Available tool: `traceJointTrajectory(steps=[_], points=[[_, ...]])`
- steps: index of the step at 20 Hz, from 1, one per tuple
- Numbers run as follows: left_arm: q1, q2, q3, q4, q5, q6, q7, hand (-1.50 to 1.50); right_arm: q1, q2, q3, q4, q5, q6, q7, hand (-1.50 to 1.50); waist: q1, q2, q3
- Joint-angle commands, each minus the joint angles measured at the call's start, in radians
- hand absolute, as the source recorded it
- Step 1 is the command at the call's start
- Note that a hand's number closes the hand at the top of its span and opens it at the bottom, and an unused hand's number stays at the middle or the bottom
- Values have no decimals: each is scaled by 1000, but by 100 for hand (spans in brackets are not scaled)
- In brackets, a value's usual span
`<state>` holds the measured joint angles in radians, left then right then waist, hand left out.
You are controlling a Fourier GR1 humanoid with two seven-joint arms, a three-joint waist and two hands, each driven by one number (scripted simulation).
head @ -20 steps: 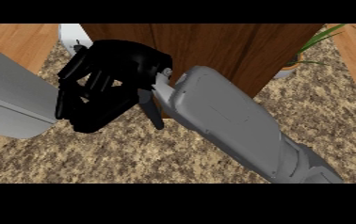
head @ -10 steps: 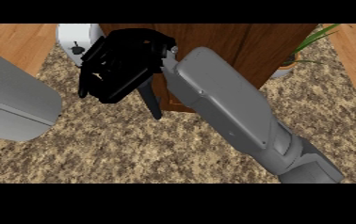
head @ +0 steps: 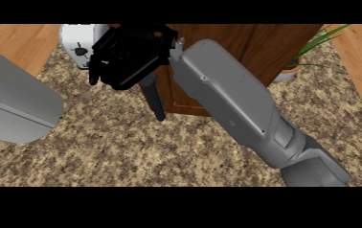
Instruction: Pick up the wine, place it into the cabinet and close the cabinet
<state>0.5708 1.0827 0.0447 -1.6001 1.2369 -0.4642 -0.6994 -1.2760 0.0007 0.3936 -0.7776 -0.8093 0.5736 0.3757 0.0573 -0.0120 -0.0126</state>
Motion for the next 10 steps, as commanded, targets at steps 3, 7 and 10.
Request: traceJointTrajectory(steps=[3,7,10], points=[[-30,-3,38,34,2,-71,1,-150,-4,-68,-74,128,55,-59,-110,150,-11,27,11],[-28,-17,29,-2,-5,-28,20,-150,0,-167,-104,114,87,-105,-159,150,-24,27,13],[-35,-25,22,-22,-20,-15,29,-150,-10,-174,-117,107,97,-122,-183,150,-25,29,13]])
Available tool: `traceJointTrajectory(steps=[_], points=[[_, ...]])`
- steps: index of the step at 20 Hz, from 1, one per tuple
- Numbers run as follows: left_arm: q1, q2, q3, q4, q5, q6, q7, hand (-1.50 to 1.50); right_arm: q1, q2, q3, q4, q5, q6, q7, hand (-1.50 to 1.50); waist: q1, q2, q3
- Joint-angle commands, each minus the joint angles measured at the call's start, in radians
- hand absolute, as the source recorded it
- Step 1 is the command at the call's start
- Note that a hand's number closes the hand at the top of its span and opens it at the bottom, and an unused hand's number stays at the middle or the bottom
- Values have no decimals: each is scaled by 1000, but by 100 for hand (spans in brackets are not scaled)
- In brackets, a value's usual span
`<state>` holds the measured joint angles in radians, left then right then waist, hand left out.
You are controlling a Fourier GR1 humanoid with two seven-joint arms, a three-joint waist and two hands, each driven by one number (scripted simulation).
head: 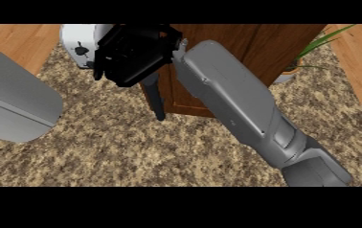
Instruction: Pick up the wine, place it into the cabinet and close the cabinet
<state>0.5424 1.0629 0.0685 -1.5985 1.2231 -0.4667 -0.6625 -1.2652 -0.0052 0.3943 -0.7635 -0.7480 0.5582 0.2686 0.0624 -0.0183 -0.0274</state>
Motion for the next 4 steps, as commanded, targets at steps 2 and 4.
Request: traceJointTrajectory(steps=[2,4], points=[[-14,4,4,-6,-22,-18,0,-150,-9,-162,-118,90,31,-108,-77,150,-40,35,26],[-29,-2,-10,-26,-21,-10,13,-150,-1,-154,-110,92,50,-111,-102,150,-46,43,26]])
